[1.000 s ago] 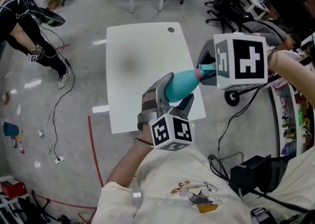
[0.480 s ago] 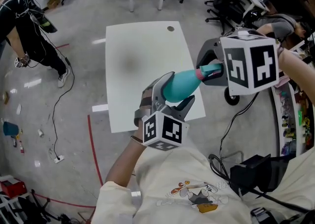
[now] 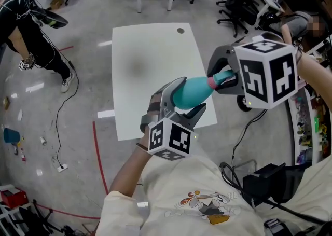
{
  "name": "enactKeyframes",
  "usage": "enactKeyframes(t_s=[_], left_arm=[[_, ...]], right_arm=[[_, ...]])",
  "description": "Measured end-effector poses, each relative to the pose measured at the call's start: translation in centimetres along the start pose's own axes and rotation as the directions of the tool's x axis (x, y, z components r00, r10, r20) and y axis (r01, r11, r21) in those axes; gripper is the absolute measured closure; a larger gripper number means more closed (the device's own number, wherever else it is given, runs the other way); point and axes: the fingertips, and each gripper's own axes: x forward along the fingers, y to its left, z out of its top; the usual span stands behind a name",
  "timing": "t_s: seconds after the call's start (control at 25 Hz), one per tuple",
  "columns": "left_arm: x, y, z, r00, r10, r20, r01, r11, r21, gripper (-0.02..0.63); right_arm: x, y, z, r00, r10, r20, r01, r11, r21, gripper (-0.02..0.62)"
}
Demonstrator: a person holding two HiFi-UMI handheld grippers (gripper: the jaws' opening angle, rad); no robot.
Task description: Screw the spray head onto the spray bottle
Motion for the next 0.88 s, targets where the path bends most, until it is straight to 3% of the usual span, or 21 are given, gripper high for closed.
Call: enactKeyframes(t_s=[0.08,0.2,0.36,0.56,0.76,0.88], left_arm=[[0.1,0.2,-0.1,0.999,0.036,-0.012,-0.036,0.999,0.009,0.216],[0.1,1.2,-0.3,0.987,0.155,-0.035,-0.153,0.986,0.060,0.216],[0.3,2.4,-0.8,0.962,0.269,-0.046,-0.263,0.959,0.108,0.216],[0.3,2.6,-1.0,0.951,0.307,-0.040,-0.301,0.946,0.118,0.216],[-0.1,3.2,-0.9,0.933,0.360,-0.025,-0.352,0.922,0.158,0.216],[-0.6,3.7,-0.8,0.907,0.420,0.000,-0.411,0.888,0.205,0.216]], right_arm=[[0.1,-0.1,-0.2,1.000,0.006,-0.007,-0.006,0.999,0.040,0.460],[0.1,-0.7,-0.3,1.000,0.020,0.020,-0.023,0.985,0.169,0.460],[0.2,-1.9,-0.1,0.997,0.033,0.075,-0.060,0.917,0.394,0.460],[0.4,-1.8,0.0,0.988,0.073,0.134,-0.140,0.787,0.601,0.460],[0.2,-2.2,0.4,0.974,0.080,0.210,-0.212,0.642,0.737,0.460],[0.0,-2.5,0.6,0.955,0.074,0.286,-0.283,0.503,0.816,0.460]])
